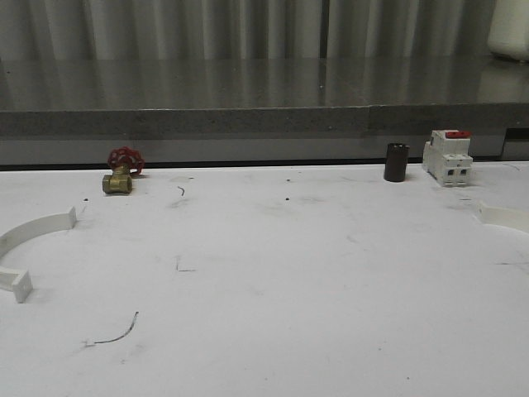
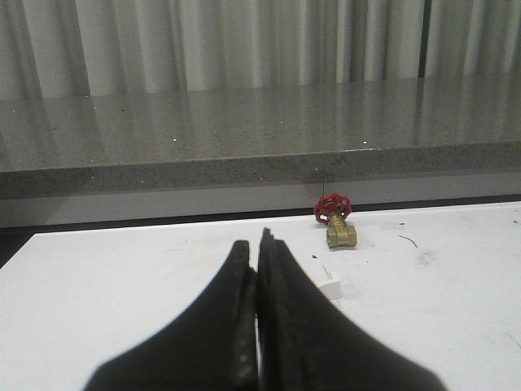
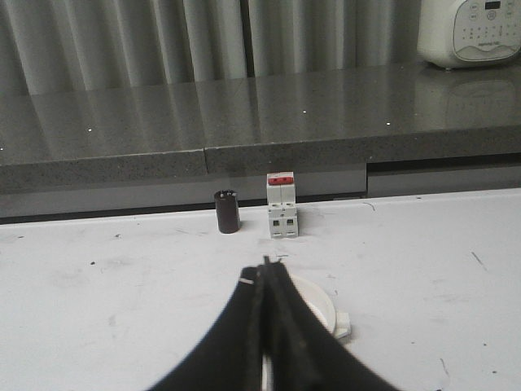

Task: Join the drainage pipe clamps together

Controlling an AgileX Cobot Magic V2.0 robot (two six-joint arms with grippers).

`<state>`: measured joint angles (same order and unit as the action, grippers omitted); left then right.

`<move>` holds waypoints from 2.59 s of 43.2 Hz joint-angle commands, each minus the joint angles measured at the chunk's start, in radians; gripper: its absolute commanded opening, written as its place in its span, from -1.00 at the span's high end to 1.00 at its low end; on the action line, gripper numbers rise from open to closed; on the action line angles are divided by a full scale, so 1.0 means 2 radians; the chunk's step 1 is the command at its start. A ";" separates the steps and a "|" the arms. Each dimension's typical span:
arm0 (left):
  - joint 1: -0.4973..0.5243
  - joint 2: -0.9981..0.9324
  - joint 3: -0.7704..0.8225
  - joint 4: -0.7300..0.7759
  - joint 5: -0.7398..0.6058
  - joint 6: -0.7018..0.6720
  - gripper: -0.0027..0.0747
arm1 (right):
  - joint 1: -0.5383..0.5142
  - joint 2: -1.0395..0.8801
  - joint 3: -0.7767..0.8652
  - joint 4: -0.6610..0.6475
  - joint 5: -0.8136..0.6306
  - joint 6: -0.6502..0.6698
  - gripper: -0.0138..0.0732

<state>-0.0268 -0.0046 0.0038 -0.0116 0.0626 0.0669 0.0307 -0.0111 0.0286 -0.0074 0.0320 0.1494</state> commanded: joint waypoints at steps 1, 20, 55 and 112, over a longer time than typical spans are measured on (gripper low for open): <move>-0.003 -0.006 0.012 -0.001 -0.044 -0.006 0.98 | -0.003 -0.008 -0.003 -0.007 -0.052 -0.002 0.84; -0.003 -0.003 -0.057 0.003 -0.101 -0.006 0.98 | -0.003 -0.008 -0.082 -0.031 -0.025 -0.002 0.84; -0.003 0.255 -0.328 0.003 0.187 -0.006 0.98 | -0.002 0.250 -0.310 -0.048 0.262 -0.002 0.84; -0.003 0.617 -0.433 -0.012 0.297 -0.006 -0.29 | -0.002 0.316 -0.310 -0.047 0.277 -0.002 -0.27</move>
<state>-0.0268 1.1737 -0.7941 -0.0258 0.6810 0.0669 0.0307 0.6151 -0.5594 -0.0910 0.6434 0.1494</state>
